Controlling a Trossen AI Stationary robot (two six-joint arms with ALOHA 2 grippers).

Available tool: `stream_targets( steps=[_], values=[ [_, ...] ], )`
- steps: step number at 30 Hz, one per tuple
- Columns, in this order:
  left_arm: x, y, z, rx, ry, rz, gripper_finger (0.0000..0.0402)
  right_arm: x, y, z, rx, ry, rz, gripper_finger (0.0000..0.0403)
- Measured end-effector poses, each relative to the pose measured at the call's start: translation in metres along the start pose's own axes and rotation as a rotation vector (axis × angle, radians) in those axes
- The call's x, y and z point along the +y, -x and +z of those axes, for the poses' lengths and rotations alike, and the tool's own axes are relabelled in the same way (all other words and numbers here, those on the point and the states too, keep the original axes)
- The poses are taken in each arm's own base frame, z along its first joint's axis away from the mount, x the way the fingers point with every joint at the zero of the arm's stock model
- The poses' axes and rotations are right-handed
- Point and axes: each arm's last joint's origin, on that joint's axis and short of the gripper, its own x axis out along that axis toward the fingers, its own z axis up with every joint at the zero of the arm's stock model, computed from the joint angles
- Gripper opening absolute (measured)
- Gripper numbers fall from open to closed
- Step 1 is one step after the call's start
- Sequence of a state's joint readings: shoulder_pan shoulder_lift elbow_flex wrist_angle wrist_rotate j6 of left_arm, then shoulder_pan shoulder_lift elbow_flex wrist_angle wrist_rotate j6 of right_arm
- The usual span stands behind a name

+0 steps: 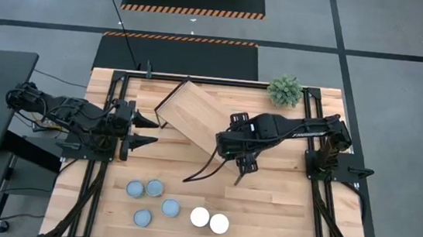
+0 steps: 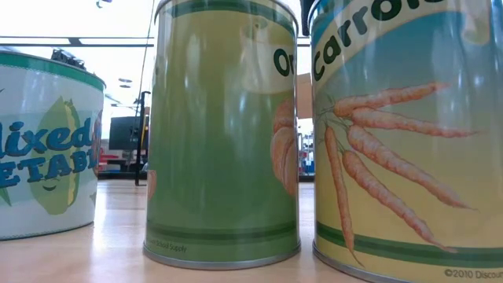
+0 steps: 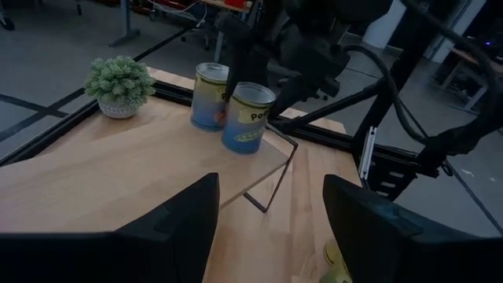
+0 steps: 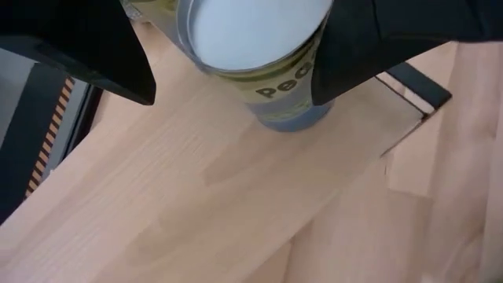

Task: Pick and place cans onto a shelf
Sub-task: Put the big canned peas on the shelf, then put the canned carrot on the shelf

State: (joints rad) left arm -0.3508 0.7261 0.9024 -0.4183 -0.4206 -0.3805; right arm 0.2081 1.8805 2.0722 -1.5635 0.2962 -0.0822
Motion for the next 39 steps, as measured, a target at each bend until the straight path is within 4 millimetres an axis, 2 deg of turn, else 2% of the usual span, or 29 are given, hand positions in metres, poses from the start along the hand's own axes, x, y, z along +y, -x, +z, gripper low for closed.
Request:
stream_targets(
  steps=[10,18,22,27,39],
  values=[
    [-0.004,0.000,-0.001,0.054,0.059,-0.139,0.0235,0.001,0.018,0.019,-0.232,-0.079,-0.021,0.0348],
    [-0.005,0.000,-0.002,0.075,0.080,-0.166,0.0235,0.011,0.031,0.045,-0.522,-0.193,0.197,0.0348],
    [-0.005,-0.002,-0.003,0.077,0.077,-0.152,0.0235,0.015,0.034,0.049,-0.566,-0.266,0.277,0.0348],
    [-0.006,-0.005,-0.004,0.087,0.072,-0.141,0.0235,0.028,0.025,0.051,-0.527,-0.295,0.308,0.0348],
    [-0.008,-0.011,-0.007,0.107,0.065,-0.131,0.0235,0.066,-0.005,0.051,-0.461,-0.232,0.324,0.0348]
  ],
)
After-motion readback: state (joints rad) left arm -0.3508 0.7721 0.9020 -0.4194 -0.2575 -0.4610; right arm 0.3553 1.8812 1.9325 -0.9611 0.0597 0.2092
